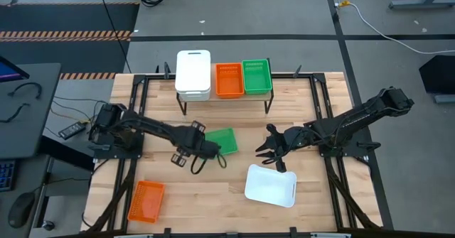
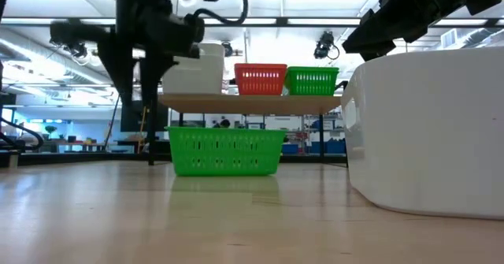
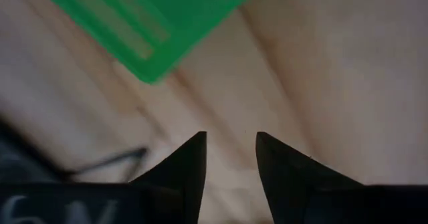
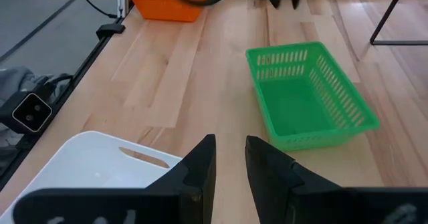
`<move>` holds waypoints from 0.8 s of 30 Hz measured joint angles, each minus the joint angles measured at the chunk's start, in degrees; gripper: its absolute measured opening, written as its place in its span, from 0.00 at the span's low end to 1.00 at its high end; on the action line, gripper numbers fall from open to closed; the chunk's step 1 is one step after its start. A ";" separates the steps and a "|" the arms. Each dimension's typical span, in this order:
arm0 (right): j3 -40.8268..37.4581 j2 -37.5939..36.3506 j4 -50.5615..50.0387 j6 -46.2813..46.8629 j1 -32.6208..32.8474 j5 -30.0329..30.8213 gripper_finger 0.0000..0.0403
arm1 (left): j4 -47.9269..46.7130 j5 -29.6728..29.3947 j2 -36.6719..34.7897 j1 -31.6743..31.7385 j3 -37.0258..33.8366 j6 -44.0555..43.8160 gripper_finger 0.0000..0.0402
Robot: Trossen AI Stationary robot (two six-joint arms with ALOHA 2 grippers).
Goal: Stack baskets on shelf by color
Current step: Stack the green bin on top of the green bins on the shelf
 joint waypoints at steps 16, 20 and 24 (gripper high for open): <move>0.00 0.00 -0.28 -0.46 0.09 -0.15 0.22 | 12.32 -4.74 1.54 -3.52 -1.39 23.10 0.44; 0.00 0.00 -0.45 -0.46 0.09 -0.13 0.22 | 13.90 -4.87 3.68 -2.01 -1.39 26.50 0.46; 0.00 0.00 -0.50 -0.48 0.09 -0.13 0.22 | 14.96 -4.93 6.25 -0.61 -1.44 27.13 0.45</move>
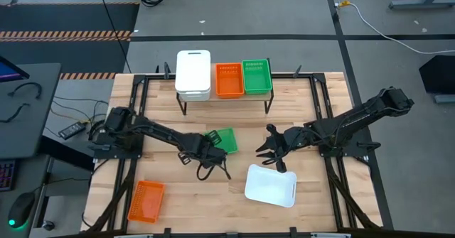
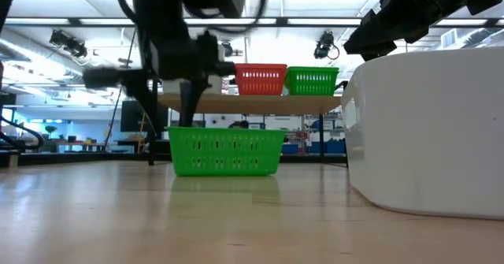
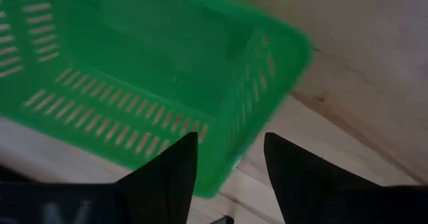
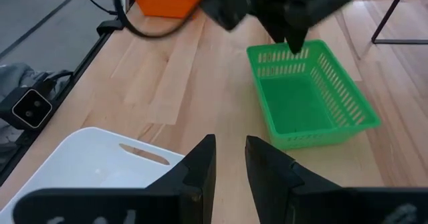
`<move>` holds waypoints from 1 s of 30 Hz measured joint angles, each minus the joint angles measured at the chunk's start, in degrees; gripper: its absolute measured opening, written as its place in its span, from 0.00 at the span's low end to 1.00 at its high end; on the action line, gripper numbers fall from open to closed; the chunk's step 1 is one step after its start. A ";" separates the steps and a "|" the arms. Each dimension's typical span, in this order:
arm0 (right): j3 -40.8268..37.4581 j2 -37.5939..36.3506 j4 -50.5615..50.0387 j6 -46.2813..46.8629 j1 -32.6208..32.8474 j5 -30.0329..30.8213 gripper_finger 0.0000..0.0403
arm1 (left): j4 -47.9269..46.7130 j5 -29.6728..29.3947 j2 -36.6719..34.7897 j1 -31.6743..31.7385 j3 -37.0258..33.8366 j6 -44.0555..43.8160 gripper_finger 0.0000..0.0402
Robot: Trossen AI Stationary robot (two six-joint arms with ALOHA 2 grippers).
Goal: Stack baskets on shelf by color
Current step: Stack the green bin on top of the green bins on the shelf
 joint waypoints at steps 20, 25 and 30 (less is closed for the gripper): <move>0.02 0.00 0.22 -1.07 -0.11 0.15 0.22 | 6.36 13.61 2.51 -1.29 6.50 -25.24 0.02; 0.02 0.00 1.26 -1.33 -0.11 0.13 0.22 | 8.68 15.22 2.48 0.34 10.93 -40.29 0.02; 2.38 0.00 1.45 -4.10 -0.11 0.15 0.22 | 10.21 18.92 2.49 3.09 11.26 -49.08 0.02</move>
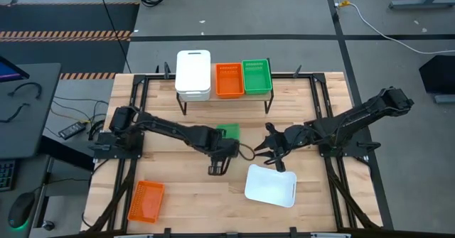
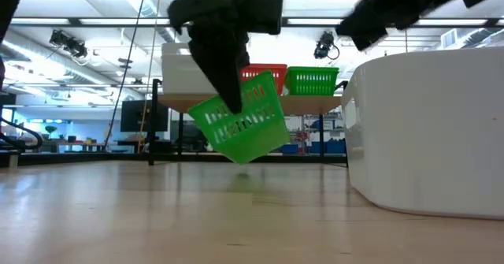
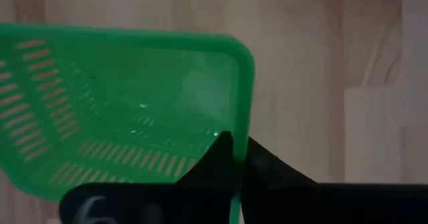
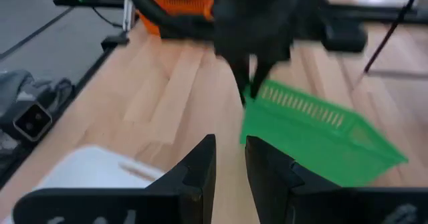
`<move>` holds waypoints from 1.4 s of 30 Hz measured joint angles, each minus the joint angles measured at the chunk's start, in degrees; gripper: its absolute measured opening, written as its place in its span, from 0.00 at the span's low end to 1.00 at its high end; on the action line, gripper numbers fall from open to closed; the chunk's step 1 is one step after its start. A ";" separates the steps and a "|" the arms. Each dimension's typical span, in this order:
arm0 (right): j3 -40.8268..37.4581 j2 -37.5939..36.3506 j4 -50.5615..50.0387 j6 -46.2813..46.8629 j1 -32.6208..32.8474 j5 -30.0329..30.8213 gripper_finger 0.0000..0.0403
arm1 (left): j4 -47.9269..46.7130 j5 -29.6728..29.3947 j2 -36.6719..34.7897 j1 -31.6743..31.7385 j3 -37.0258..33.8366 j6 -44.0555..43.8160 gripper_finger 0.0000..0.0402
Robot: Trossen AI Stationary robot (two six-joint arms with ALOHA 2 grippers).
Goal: Stack baskets on shelf by color
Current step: Stack the green bin on top of the green bins on the shelf
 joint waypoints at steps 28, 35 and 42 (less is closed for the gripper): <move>11.95 14.69 -8.14 5.79 -0.60 1.71 0.36 | -11.99 -9.86 -5.33 1.31 -0.09 -1.31 0.47; 16.43 22.30 -6.88 10.48 -0.61 6.54 0.35 | -2.36 -10.26 -20.20 0.35 -11.54 -1.64 0.41; 32.16 32.13 -21.36 10.52 -1.55 6.67 0.35 | 25.49 -8.72 -36.41 -0.68 -29.89 -5.32 0.37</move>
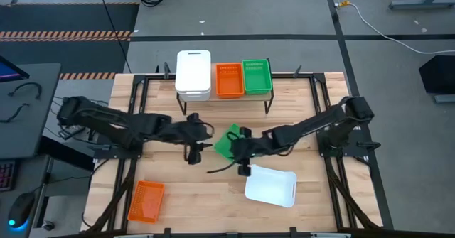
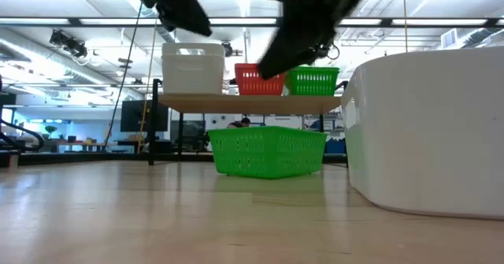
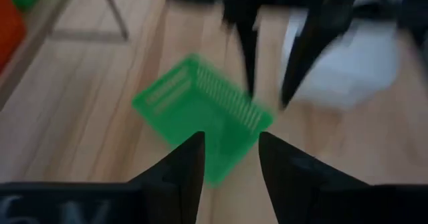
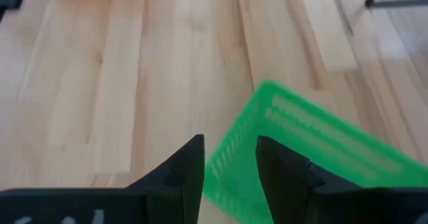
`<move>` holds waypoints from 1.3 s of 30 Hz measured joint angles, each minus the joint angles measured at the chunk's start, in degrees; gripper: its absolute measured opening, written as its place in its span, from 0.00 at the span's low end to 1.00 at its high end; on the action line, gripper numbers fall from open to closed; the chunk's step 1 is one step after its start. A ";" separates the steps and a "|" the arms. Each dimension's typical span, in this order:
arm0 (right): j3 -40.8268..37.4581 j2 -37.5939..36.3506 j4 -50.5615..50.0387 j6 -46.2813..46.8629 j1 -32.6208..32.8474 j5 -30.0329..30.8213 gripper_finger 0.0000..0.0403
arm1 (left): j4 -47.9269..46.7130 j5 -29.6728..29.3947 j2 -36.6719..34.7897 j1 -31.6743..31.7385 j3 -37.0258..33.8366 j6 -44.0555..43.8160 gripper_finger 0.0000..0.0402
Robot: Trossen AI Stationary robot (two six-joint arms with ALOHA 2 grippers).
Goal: Stack baskets on shelf by color
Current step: Stack the green bin on top of the green bins on the shelf
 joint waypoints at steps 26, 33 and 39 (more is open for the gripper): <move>16.27 19.31 -16.97 11.06 -2.11 0.12 0.35 | 32.50 -7.97 -11.90 -7.57 -16.38 4.96 0.32; 16.31 19.37 -18.58 8.09 -2.42 3.30 0.24 | 32.89 -7.89 -11.85 -8.56 -16.51 5.37 0.31; 16.32 19.25 -18.98 2.89 -2.34 2.69 0.04 | 33.17 -7.80 -11.83 -8.77 -16.49 5.35 0.31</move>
